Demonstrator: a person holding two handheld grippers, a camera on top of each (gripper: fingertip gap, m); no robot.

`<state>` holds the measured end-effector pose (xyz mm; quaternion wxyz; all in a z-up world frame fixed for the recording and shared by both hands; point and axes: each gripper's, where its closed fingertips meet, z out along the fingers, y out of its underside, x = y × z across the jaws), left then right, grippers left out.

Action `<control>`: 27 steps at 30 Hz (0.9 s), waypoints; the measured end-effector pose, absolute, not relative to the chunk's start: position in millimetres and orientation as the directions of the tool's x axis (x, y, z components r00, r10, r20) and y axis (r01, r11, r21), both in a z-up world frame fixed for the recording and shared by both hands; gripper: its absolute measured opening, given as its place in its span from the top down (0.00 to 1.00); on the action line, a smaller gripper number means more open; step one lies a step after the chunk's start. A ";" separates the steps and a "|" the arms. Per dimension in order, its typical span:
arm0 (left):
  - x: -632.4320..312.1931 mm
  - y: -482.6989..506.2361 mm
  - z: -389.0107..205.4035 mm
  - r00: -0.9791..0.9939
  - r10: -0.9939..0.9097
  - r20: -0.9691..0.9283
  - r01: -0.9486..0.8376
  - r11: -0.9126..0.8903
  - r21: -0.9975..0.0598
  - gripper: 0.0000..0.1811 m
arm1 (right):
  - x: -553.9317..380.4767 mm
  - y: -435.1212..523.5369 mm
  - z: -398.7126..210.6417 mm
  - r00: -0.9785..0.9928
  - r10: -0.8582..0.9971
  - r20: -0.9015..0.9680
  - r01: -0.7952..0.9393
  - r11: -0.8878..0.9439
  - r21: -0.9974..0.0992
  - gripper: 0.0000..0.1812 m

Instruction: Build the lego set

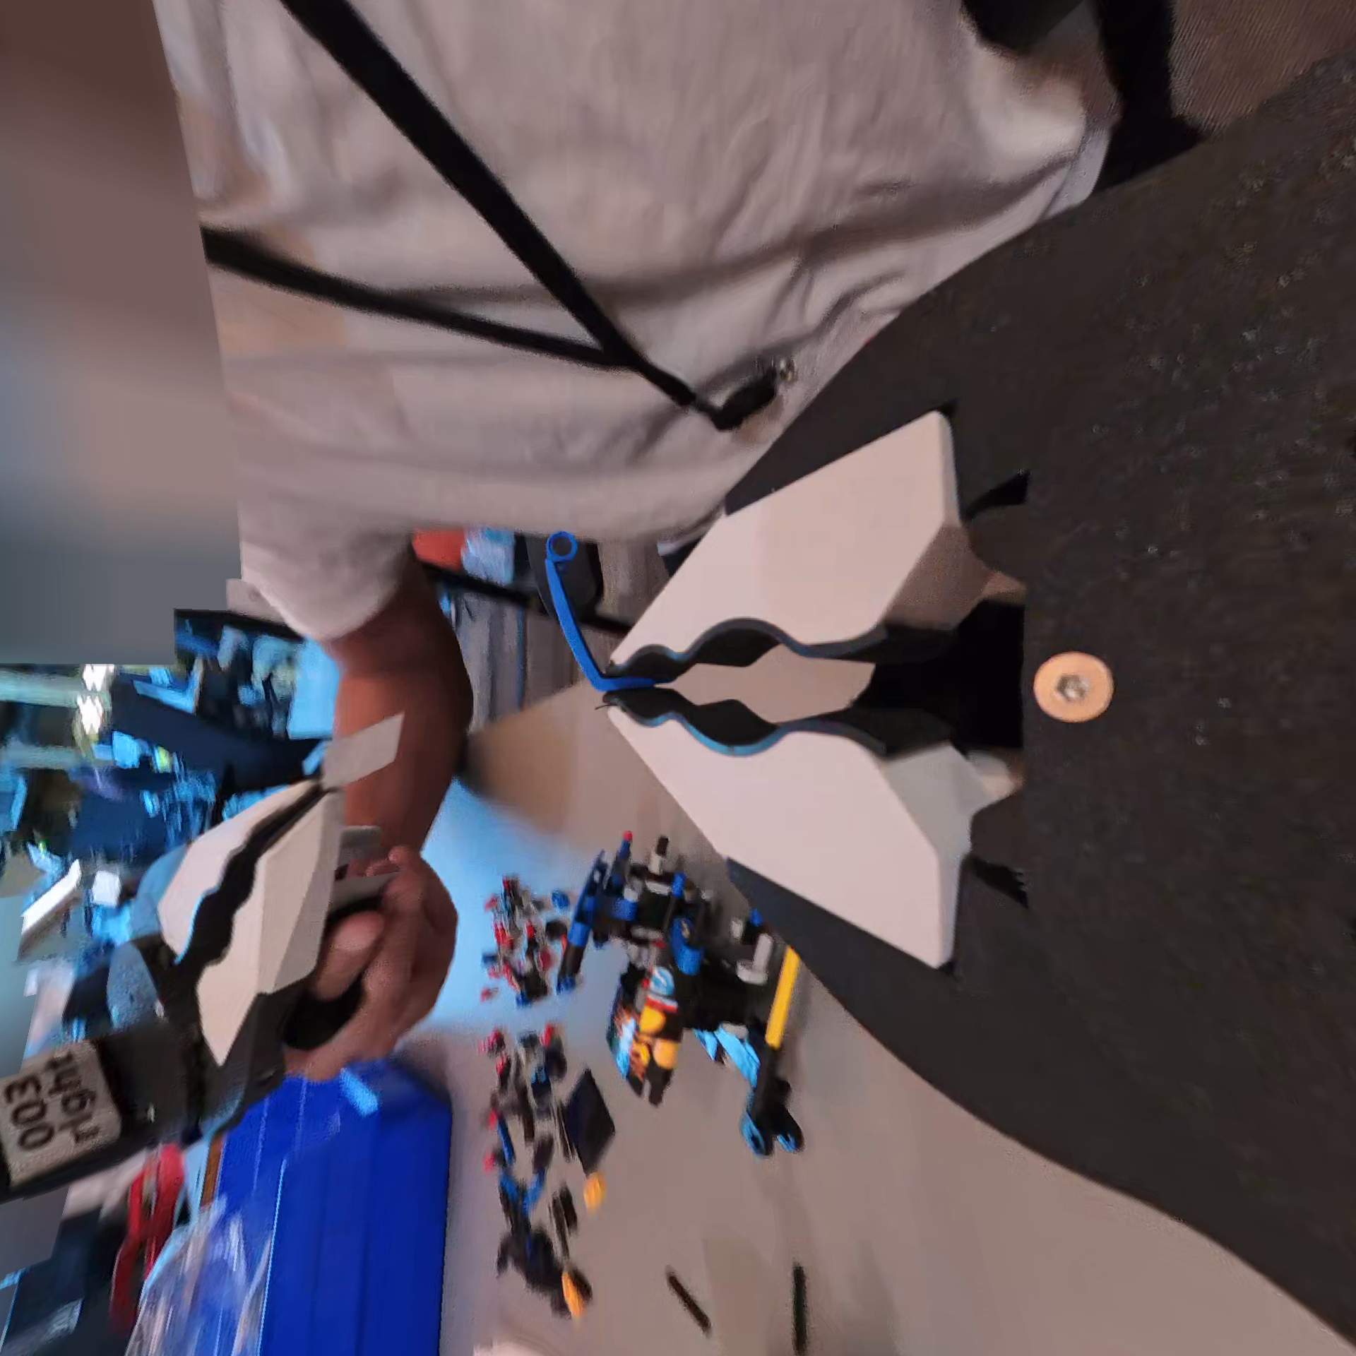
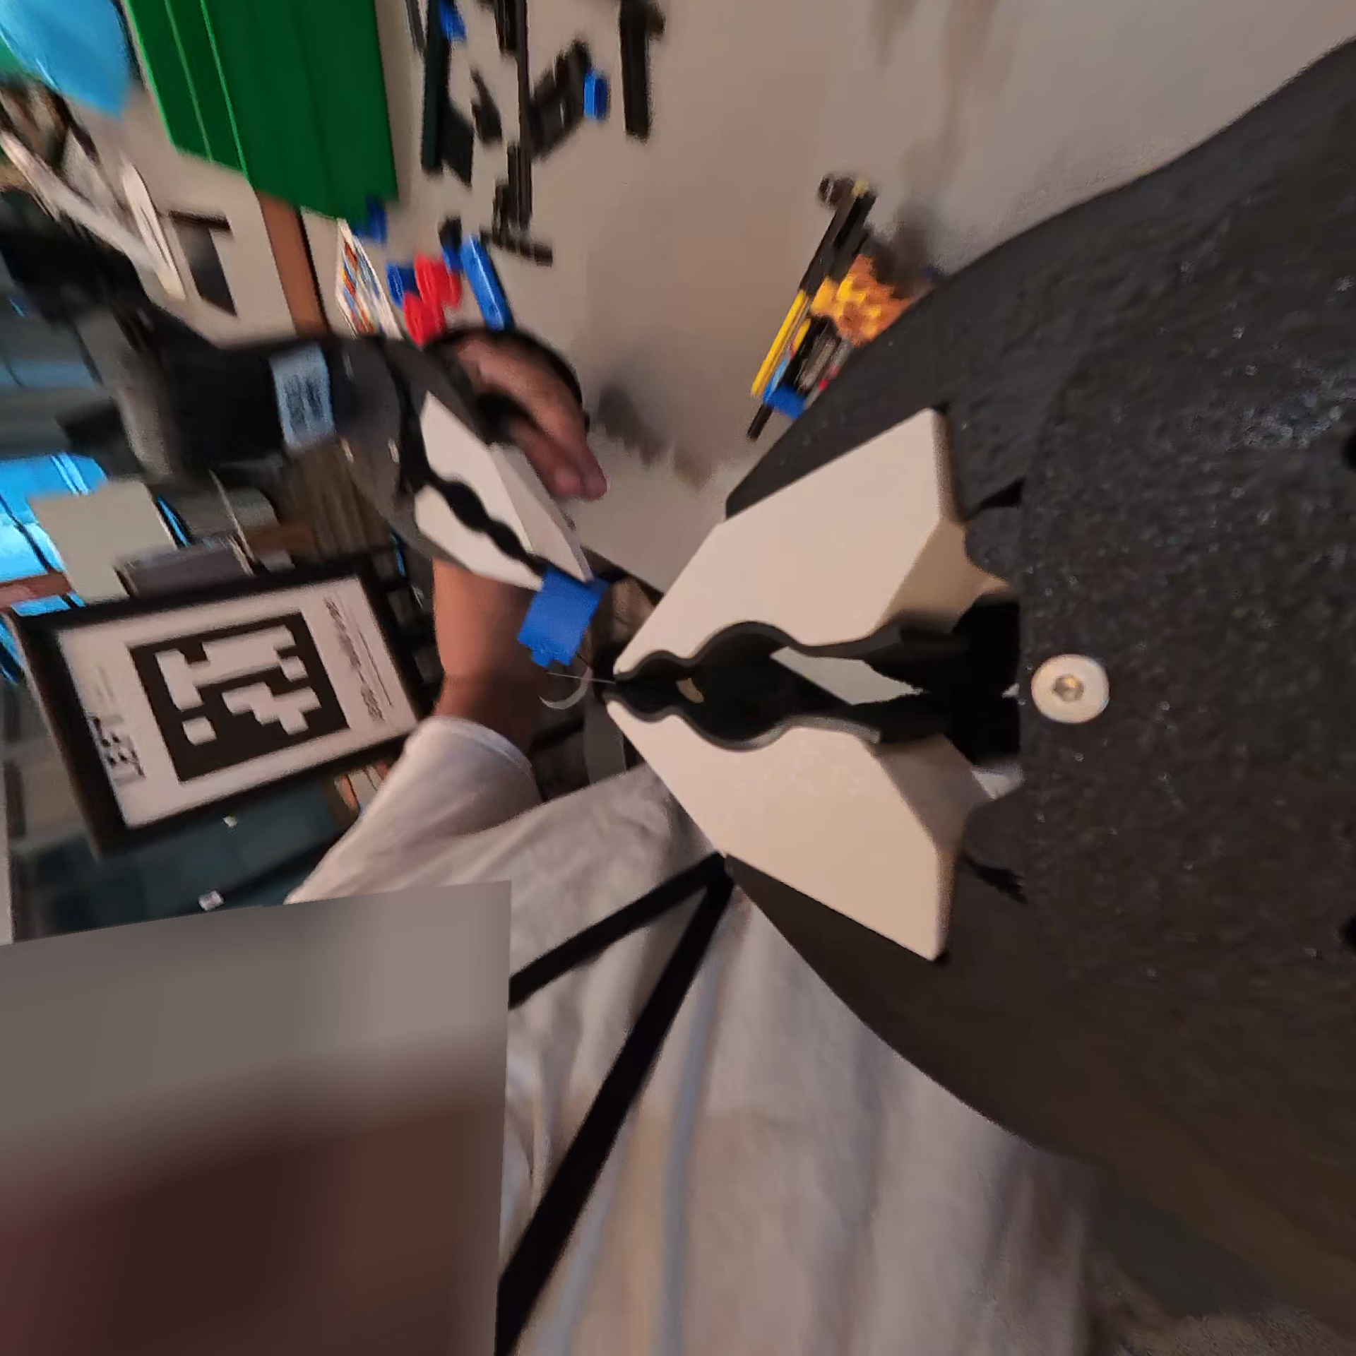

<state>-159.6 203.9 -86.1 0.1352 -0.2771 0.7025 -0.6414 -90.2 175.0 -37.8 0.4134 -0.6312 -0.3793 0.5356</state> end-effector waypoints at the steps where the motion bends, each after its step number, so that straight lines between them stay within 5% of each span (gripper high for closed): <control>1: -156.9 205.3 -85.0 -0.825 -0.535 0.183 -0.222 0.008 -0.975 1.00 | -97.7 168.6 -40.0 0.095 0.924 -0.370 0.082 -0.378 -0.922 1.00; 7: -133.2 208.7 -101.6 -0.836 -0.496 0.234 -0.279 0.017 -0.960 1.00 | -92.8 150.7 -66.9 0.018 0.931 -0.364 0.412 -0.338 -0.846 1.00; 13: -142.6 225.3 -92.2 -0.862 -0.422 0.281 -0.287 -0.050 -0.957 1.00 | -74.8 165.4 -65.1 0.023 0.906 -0.422 0.202 -0.417 -0.886 1.00; 27: -144.6 202.7 -107.8 -0.884 -0.424 0.196 -0.259 0.096 -0.961 1.00 | -93.9 169.4 -77.6 0.048 0.851 -0.523 0.222 -0.520 -0.825 1.00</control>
